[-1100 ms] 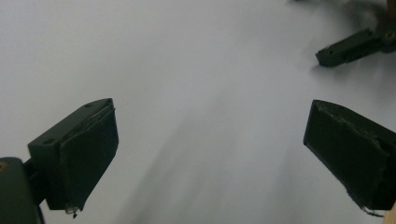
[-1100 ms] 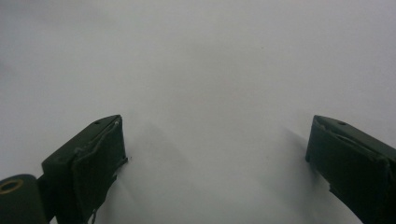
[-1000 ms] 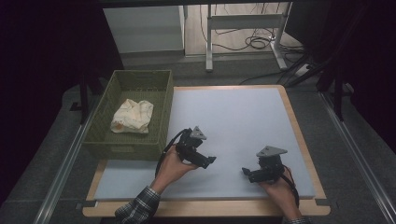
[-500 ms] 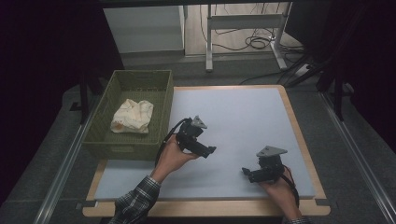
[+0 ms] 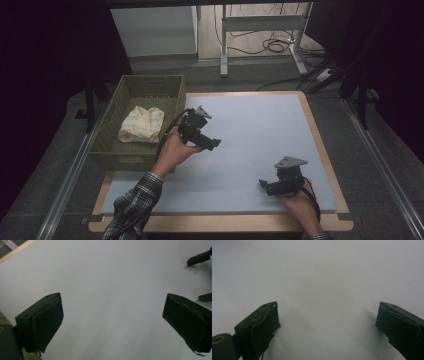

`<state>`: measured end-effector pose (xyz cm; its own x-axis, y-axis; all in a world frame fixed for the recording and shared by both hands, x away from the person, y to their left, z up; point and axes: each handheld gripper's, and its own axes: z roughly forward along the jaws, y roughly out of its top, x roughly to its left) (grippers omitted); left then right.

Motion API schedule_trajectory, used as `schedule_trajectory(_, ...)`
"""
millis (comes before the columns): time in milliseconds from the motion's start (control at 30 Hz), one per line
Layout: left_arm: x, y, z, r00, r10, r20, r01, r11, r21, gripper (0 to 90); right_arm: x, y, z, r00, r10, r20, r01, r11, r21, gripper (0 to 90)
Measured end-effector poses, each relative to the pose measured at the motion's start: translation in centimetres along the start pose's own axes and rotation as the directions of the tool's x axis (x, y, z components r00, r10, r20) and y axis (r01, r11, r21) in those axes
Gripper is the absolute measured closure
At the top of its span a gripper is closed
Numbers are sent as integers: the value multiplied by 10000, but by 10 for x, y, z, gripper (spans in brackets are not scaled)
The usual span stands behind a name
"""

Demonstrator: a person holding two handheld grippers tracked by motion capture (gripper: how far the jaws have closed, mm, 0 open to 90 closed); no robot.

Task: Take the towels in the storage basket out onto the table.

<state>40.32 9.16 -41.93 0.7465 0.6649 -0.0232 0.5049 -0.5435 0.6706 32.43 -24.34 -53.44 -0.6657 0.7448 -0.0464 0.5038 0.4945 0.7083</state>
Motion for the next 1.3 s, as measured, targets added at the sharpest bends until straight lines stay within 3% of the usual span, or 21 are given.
schedule_trajectory(267, 24, 5, -13, 9991, -386, -158, 387, 9992, 52, 39, 0, 0, 0, 10000, 1, 2, -1, 10000, -1, 47)
schedule_trajectory(367, 34, 5, -18, 9978, -502, -438, 509, 9986, 146, 39, 0, 0, 0, 10000, 2, 2, -2, 10000, -2, 47)
schedule_trajectory(400, 41, 4, -21, 9959, -707, -563, 715, 9973, 133, 40, 0, 0, 0, 10000, 4, 1, -4, 10000, -2, 47)
schedule_trajectory(767, 85, -6, -41, 9843, -1296, -1201, 1338, 9906, 277, 47, 0, 0, 0, 10000, 2, -2, -2, 10000, 0, 47)
schedule_trajectory(933, 104, -13, -47, 9750, -1578, -1564, 1650, 9857, 340, 46, 0, 0, 0, 10000, 2, -1, -2, 10000, 0, 47)
schedule_trajectory(967, 112, -18, -47, 9696, -1697, -1762, 1794, 9829, 408, 46, 0, 0, 0, 10000, 3, -2, -3, 10000, -1, 47)
schedule_trajectory(1000, 112, -18, -47, 9696, -1697, -1762, 1794, 9829, 408, 46, 0, 0, 0, 10000, 3, -2, -3, 10000, -1, 47)
schedule_trajectory(1033, 117, -21, -46, 9657, -1821, -1853, 1925, 9805, 396, 45, 0, 0, 0, 10000, 6, -6, -6, 10000, 2, 47)
schedule_trajectory(1100, 132, -32, -44, 9538, -2207, -2040, 2342, 9712, 444, 43, 0, 0, 0, 10000, 2, -6, -2, 10000, 2, 47)
schedule_trajectory(1133, 132, -32, -44, 9538, -2207, -2040, 2342, 9712, 444, 42, 0, 0, 0, 10000, 2, -6, -2, 10000, 2, 47)
schedule_trajectory(1200, 147, -45, -39, 9422, -2500, -2230, 2701, 9607, 642, 42, 0, 0, 0, 10000, 6, -8, -6, 10000, 4, 47)
schedule_trajectory(1233, 147, -45, -39, 9422, -2500, -2230, 2701, 9607, 642, 41, 0, 0, 0, 10000, 6, -8, -6, 10000, 4, 47)
schedule_trajectory(1300, 158, -54, -36, 9345, -2766, -2240, 3000, 9508, 778, 39, 0, 0, 0, 10000, 7, -9, -7, 10000, 6, 47)
